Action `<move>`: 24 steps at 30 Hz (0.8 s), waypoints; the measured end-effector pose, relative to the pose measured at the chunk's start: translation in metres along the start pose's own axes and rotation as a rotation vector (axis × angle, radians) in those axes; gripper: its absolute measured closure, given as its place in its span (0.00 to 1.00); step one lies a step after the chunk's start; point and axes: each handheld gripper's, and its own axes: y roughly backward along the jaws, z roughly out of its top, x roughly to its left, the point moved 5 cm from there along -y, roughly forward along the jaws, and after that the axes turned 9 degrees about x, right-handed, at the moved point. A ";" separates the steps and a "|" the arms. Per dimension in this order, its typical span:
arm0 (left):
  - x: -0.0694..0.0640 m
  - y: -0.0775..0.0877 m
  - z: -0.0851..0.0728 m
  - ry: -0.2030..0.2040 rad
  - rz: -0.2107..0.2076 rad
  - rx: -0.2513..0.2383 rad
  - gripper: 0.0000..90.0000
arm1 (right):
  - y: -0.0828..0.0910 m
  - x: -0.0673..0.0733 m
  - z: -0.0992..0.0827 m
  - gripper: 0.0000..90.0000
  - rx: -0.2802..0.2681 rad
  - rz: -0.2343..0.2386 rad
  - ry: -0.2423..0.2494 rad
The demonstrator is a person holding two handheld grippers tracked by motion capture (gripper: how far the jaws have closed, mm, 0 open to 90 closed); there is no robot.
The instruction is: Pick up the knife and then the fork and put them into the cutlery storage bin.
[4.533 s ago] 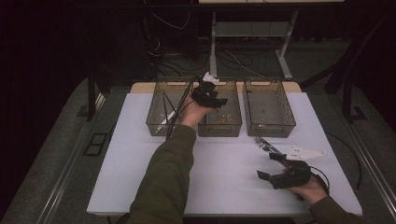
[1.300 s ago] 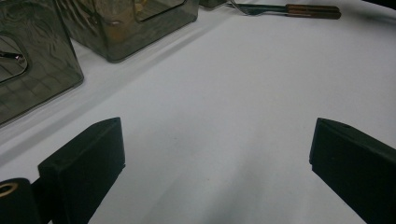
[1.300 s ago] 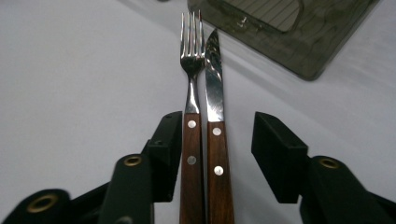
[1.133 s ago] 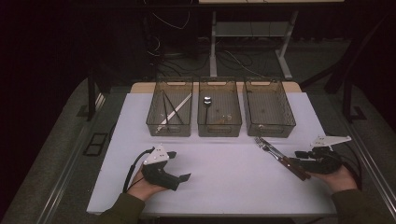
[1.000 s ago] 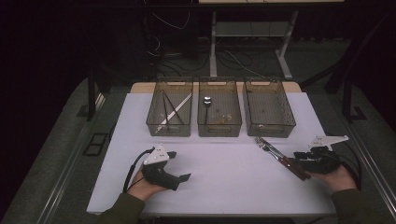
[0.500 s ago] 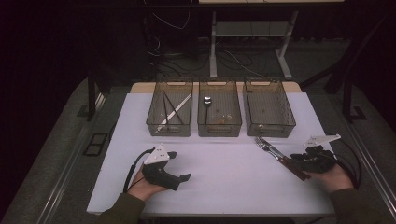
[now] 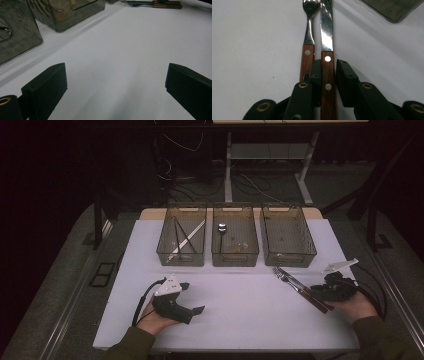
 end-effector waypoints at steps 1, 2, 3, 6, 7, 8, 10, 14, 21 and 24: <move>0.000 0.000 0.000 -0.001 -0.001 0.000 0.03 | -0.001 0.000 0.001 0.83 0.015 0.000 0.006; 0.000 0.000 0.000 -0.001 0.000 0.000 0.03 | -0.001 0.000 0.002 0.84 0.029 -0.002 0.007; 0.000 0.000 0.000 -0.002 -0.001 0.001 0.03 | -0.001 0.000 0.003 0.84 0.040 0.000 0.006; 0.000 0.000 0.000 0.002 0.000 0.002 0.03 | -0.002 0.000 0.007 0.84 0.079 -0.004 0.018; 0.000 0.000 0.000 0.002 0.001 0.002 0.03 | -0.002 0.000 0.008 0.84 0.090 -0.004 0.021; 0.000 0.000 0.000 0.002 0.002 0.003 0.03 | -0.002 0.000 0.010 0.84 0.101 -0.002 0.025; 0.000 0.000 0.000 0.001 0.003 0.005 0.03 | -0.003 -0.001 0.012 0.84 0.126 0.001 0.022; 0.000 0.000 0.000 0.002 0.001 0.005 0.03 | -0.003 -0.002 0.017 0.84 0.186 0.013 0.031; 0.000 0.000 0.000 0.000 -0.001 0.004 0.03 | -0.006 -0.003 0.028 0.84 0.300 0.018 0.049; 0.000 0.000 0.000 -0.001 -0.001 0.004 0.03 | -0.007 -0.003 0.032 0.83 0.342 0.022 0.057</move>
